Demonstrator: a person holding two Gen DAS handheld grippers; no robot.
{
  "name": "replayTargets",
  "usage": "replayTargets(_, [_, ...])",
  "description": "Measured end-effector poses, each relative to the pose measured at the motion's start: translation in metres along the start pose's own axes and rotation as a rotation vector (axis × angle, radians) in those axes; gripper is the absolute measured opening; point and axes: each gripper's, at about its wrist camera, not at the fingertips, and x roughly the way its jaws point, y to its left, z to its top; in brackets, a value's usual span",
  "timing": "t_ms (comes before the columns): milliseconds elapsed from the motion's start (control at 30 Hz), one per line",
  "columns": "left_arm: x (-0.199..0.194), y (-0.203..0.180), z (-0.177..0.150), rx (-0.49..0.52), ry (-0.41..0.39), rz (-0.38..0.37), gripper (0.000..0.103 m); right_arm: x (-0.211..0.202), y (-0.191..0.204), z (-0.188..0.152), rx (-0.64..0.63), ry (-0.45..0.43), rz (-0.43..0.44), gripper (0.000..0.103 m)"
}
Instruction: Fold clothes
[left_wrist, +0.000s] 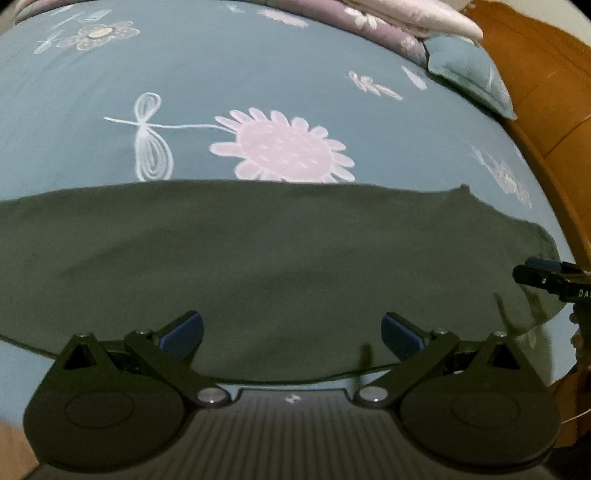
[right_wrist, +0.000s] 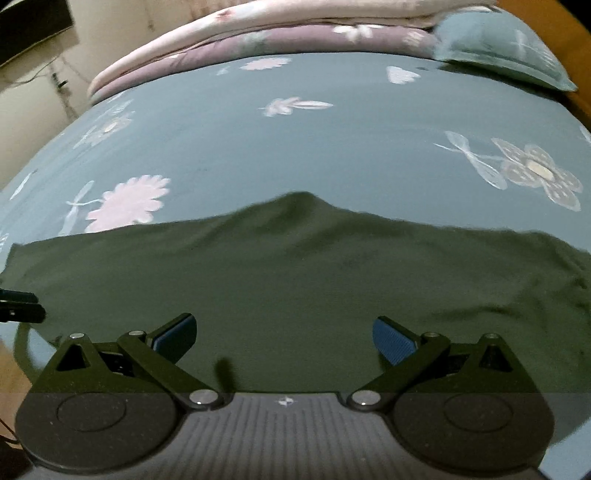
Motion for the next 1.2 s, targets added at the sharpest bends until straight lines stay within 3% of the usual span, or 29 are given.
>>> replayTargets(133, [-0.007,0.012,0.002,-0.005,-0.038,-0.015,0.102,0.005,0.033,0.009,-0.065,0.017,0.084,0.103])
replayTargets(333, [0.0,0.034,-0.006,-0.002,0.008,0.01,0.102,0.043,0.087,-0.016,-0.276,0.142,-0.074,0.103])
replayTargets(533, [-0.03,0.056,-0.007,-0.046,-0.073,-0.027,0.102,0.044,0.11,-0.004,-0.283,0.121,-0.043,0.103])
replayTargets(800, [-0.043,0.113,-0.028,-0.254,-0.115,-0.091,0.102,0.052,0.149,0.019,-0.327,0.1,0.026,0.103])
replayTargets(1033, [-0.075,0.156,-0.04,-0.407,-0.21,-0.075,0.102,0.058,0.179,0.032,-0.368,0.094,0.07,0.103])
replayTargets(1100, [-0.078,0.174,-0.046,-0.487,-0.226,-0.079,0.102,0.06,0.186,0.034,-0.382,0.097,0.076,0.103])
replayTargets(1200, [-0.076,0.2,-0.057,-0.651,-0.253,-0.144,0.102,0.062,0.196,0.036,-0.401,0.101,0.085,0.103])
